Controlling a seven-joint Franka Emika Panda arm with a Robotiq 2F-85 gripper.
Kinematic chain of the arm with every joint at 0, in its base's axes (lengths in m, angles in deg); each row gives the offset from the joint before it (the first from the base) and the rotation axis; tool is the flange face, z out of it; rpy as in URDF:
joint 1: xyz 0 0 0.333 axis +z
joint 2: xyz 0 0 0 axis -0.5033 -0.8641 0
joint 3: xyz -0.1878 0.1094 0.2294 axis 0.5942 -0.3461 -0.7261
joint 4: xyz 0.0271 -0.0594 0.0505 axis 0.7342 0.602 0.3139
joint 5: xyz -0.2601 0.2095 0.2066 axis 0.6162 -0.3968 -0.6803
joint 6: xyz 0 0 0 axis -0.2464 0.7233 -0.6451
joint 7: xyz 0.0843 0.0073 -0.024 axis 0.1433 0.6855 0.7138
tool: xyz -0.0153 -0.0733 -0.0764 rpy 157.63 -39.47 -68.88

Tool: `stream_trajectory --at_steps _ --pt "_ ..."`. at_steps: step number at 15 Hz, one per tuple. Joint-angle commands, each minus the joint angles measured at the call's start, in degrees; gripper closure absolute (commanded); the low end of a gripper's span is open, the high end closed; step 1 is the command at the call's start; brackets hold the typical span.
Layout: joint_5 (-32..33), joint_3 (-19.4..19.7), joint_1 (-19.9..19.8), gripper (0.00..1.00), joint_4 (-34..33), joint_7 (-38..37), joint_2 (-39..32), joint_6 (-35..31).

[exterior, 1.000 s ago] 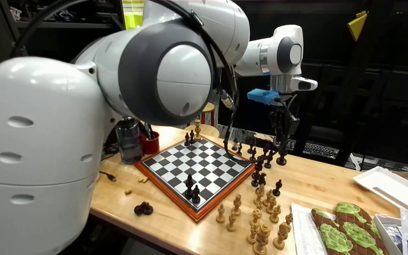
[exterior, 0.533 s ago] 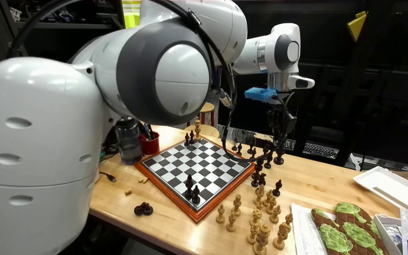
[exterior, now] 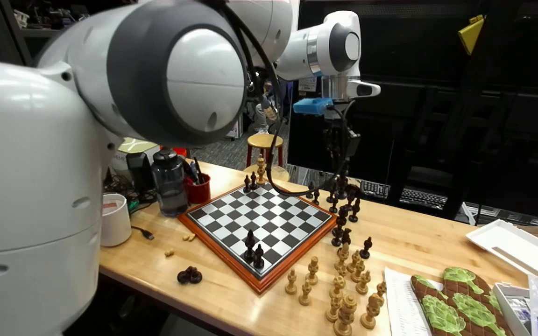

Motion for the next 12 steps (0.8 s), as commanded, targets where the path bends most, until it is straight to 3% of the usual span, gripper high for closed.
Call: stream_trajectory --at_steps 1,12 --pt "0.5 -1.8 0.8 0.93 5.9 0.2 5.2 0.9" --pt "1.7 -5.9 2.4 0.93 19.2 -2.6 13.2 0.6"
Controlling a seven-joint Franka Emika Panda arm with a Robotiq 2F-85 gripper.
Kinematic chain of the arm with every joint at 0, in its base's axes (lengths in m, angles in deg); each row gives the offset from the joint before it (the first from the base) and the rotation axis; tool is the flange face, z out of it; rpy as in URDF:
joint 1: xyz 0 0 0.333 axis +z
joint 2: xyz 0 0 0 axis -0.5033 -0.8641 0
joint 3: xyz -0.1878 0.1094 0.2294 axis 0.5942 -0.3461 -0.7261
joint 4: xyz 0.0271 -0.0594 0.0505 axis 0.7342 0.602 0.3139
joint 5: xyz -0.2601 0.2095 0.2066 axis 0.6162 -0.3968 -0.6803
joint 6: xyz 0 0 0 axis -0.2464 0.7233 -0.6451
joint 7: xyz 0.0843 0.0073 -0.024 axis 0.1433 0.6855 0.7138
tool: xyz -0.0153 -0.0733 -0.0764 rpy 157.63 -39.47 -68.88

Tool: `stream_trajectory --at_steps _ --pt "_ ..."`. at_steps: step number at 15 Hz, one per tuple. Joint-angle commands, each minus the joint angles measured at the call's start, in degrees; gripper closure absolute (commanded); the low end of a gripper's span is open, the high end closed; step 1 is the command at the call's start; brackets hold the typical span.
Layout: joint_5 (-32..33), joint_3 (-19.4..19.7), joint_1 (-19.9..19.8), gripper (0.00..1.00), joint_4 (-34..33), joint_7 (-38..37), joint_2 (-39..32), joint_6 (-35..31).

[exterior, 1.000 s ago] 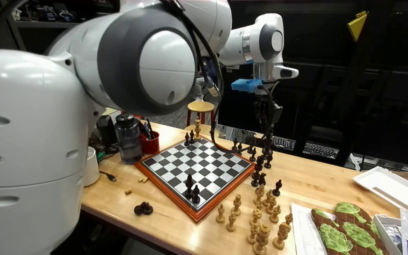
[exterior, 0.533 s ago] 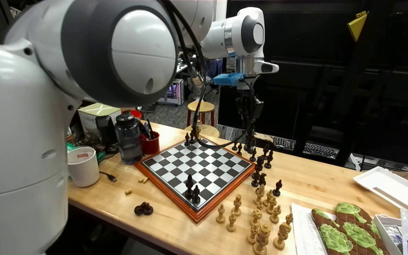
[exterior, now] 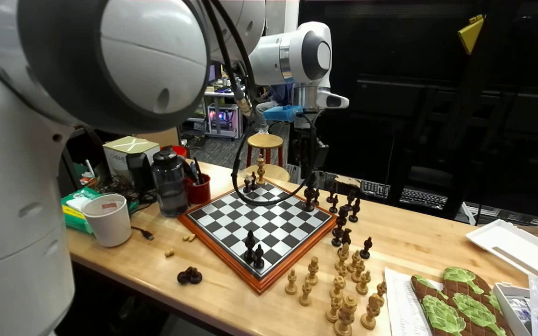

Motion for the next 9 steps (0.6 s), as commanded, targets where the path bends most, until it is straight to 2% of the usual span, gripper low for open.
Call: stream_trajectory --at_steps 1,9 --pt "1.8 -1.4 1.5 0.93 6.0 -2.6 5.3 0.1" --pt "1.6 -4.7 2.6 0.93 10.8 -5.6 9.3 0.7"
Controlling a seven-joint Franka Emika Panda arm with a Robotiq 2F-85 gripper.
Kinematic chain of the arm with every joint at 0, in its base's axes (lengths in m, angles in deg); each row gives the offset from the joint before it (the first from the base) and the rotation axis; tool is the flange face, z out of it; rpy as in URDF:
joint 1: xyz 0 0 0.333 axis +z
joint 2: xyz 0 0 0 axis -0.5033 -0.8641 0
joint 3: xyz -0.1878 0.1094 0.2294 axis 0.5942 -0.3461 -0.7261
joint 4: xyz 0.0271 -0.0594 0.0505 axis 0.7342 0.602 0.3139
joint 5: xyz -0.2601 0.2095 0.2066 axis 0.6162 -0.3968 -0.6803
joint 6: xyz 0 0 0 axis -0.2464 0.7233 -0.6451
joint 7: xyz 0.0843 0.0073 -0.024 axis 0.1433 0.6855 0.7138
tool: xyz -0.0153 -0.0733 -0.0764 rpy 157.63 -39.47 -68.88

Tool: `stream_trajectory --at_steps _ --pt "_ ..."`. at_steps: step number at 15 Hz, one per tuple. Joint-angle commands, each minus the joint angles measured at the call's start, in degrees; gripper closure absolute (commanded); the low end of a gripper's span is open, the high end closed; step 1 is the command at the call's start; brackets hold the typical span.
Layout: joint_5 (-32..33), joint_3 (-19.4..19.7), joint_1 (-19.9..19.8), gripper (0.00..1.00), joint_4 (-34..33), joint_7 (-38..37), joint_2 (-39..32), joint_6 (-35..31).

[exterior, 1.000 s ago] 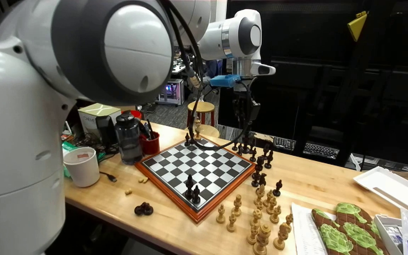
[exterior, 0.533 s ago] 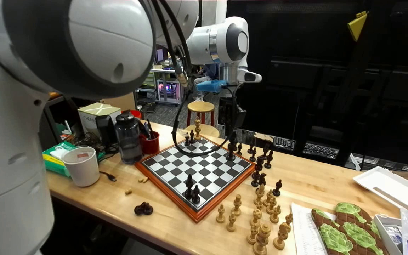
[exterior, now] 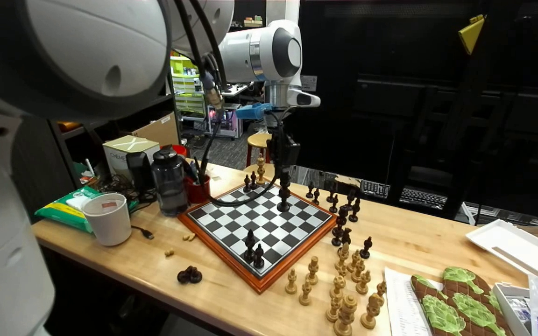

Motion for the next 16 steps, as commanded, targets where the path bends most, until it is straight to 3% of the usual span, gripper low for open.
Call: stream_trajectory --at_steps 1,8,16 --pt "1.2 -1.0 0.4 0.93 3.9 -1.6 3.7 0.3" --pt "1.5 -1.0 -0.5 0.93 6.2 0.0 4.6 1.4" --pt "7.9 -1.9 -0.6 0.93 5.4 -0.5 9.4 7.9"
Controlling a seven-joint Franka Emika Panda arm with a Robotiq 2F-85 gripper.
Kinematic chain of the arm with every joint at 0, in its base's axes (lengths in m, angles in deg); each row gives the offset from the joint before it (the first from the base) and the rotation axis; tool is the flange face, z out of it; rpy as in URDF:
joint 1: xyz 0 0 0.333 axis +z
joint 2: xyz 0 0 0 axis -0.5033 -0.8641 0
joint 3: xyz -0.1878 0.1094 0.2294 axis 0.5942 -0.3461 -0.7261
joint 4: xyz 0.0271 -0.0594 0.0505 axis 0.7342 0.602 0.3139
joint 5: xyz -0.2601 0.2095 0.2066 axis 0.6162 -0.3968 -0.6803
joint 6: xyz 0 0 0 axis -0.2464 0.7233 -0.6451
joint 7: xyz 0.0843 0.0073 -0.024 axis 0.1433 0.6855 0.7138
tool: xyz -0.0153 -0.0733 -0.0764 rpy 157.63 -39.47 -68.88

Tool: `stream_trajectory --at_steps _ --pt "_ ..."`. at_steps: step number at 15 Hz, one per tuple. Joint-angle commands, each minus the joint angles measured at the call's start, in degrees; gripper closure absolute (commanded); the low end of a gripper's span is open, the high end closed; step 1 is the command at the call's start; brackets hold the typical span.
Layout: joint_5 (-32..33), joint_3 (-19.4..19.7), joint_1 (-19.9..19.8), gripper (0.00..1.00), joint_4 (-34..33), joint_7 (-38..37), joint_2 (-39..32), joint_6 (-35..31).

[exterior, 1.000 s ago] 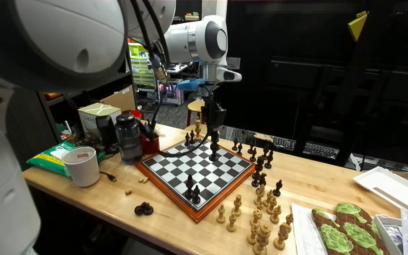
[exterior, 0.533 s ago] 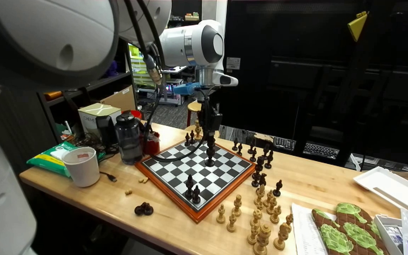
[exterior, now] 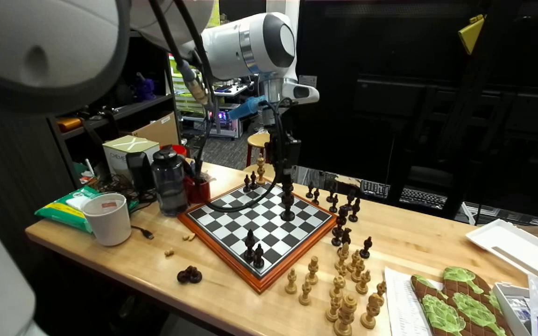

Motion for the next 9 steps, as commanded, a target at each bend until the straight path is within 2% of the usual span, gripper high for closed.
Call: stream_trajectory --at_steps 1,5,9 --pt "2.1 -0.9 -0.2 0.93 0.7 0.1 3.8 2.7" --pt "2.1 -1.1 -0.4 0.93 0.0 1.3 3.3 3.1" --pt "2.9 -1.4 -0.1 0.93 -1.3 8.1 1.4 3.0"
